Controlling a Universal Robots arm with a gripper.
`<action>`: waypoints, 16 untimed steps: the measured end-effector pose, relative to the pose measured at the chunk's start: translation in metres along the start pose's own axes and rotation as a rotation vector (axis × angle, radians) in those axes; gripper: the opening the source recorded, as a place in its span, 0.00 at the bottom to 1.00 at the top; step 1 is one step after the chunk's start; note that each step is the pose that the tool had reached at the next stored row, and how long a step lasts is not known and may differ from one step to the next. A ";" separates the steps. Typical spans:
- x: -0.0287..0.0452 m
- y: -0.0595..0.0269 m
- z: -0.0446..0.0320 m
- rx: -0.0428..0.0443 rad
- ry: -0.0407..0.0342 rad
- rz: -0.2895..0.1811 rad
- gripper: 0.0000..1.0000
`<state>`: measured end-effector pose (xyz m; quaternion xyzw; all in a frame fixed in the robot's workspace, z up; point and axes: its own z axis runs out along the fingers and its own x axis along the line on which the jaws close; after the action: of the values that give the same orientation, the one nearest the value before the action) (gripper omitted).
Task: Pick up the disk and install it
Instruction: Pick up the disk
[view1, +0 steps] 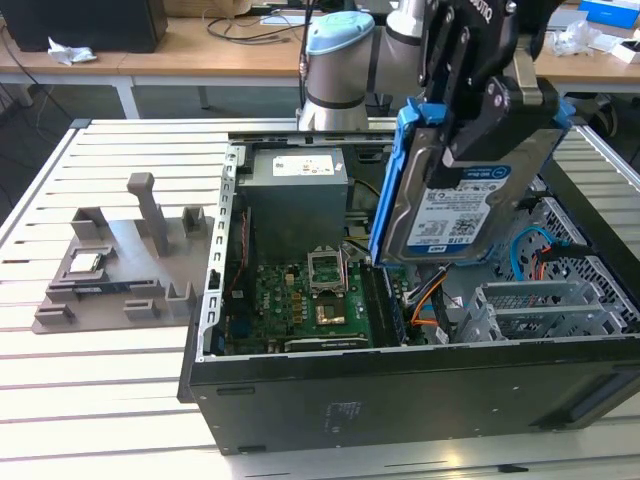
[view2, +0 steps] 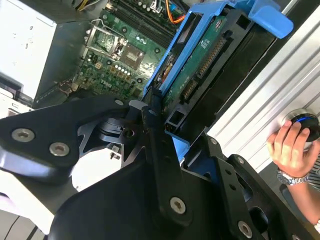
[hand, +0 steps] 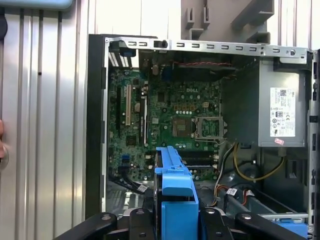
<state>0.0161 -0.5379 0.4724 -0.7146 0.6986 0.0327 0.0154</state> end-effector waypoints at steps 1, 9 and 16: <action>0.0015 -0.0033 0.0003 -0.0004 0.0001 -0.001 0.37; 0.0103 -0.0292 0.0027 -0.0049 0.0002 -0.005 0.37; 0.0228 -0.0521 0.0044 -0.0075 0.0002 -0.008 0.37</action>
<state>0.0685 -0.5591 0.4652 -0.7175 0.6956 0.0352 0.0128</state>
